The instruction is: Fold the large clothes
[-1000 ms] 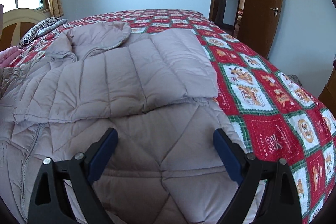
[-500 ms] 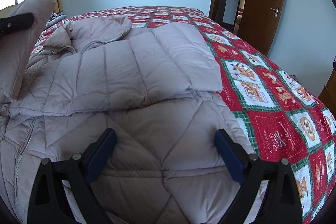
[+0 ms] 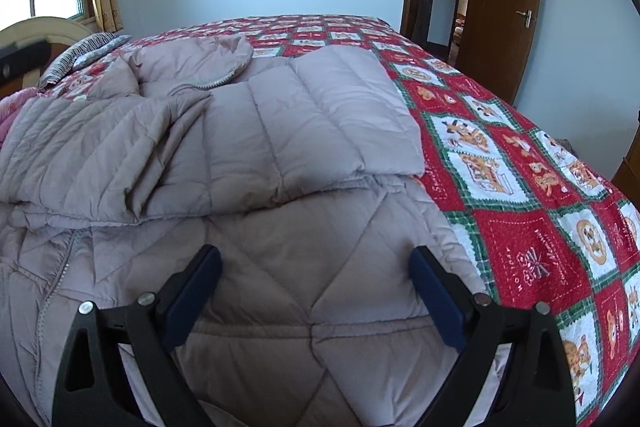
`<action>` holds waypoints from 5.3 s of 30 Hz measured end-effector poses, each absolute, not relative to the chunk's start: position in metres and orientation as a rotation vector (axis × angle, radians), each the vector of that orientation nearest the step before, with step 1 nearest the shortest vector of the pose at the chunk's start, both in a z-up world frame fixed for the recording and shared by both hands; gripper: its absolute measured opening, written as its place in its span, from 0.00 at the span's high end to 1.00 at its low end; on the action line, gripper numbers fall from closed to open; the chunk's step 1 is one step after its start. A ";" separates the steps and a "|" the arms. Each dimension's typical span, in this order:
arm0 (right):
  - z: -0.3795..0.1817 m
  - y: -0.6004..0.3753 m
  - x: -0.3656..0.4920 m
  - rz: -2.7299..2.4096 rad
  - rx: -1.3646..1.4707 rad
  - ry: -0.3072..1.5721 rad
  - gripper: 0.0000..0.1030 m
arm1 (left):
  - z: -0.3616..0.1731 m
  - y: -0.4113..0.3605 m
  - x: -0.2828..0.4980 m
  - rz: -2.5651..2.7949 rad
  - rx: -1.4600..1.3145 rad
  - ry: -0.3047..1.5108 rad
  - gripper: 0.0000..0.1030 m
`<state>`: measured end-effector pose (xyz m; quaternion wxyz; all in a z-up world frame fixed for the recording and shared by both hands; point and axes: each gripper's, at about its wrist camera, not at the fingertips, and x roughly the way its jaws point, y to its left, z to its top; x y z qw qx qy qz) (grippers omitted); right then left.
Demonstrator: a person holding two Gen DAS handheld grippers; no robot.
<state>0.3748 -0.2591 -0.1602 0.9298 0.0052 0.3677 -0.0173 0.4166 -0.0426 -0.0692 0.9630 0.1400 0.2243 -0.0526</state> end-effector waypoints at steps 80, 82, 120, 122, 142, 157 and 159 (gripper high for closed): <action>-0.172 -0.174 0.449 0.033 -0.094 0.843 0.41 | -0.184 0.070 0.502 0.124 0.083 0.813 0.01; -0.172 -0.175 0.449 0.035 -0.089 0.843 0.41 | -0.184 0.070 0.502 0.124 0.083 0.813 0.01; -0.113 -0.204 0.631 0.178 -0.047 0.881 0.25 | -0.116 0.047 0.688 -0.039 0.107 0.833 0.01; -0.116 -0.200 0.651 0.186 -0.073 0.893 0.25 | -0.122 0.043 0.703 -0.051 0.131 0.853 0.01; -0.121 -0.217 0.642 0.201 -0.140 0.898 0.94 | -0.110 0.037 0.653 -0.229 0.213 0.756 0.96; -0.119 -0.230 0.622 0.171 -0.123 0.951 0.75 | -0.138 0.036 0.625 -0.231 0.283 0.773 0.96; -0.104 -0.235 0.611 0.138 -0.093 0.910 0.55 | -0.140 0.035 0.623 -0.230 0.303 0.772 0.96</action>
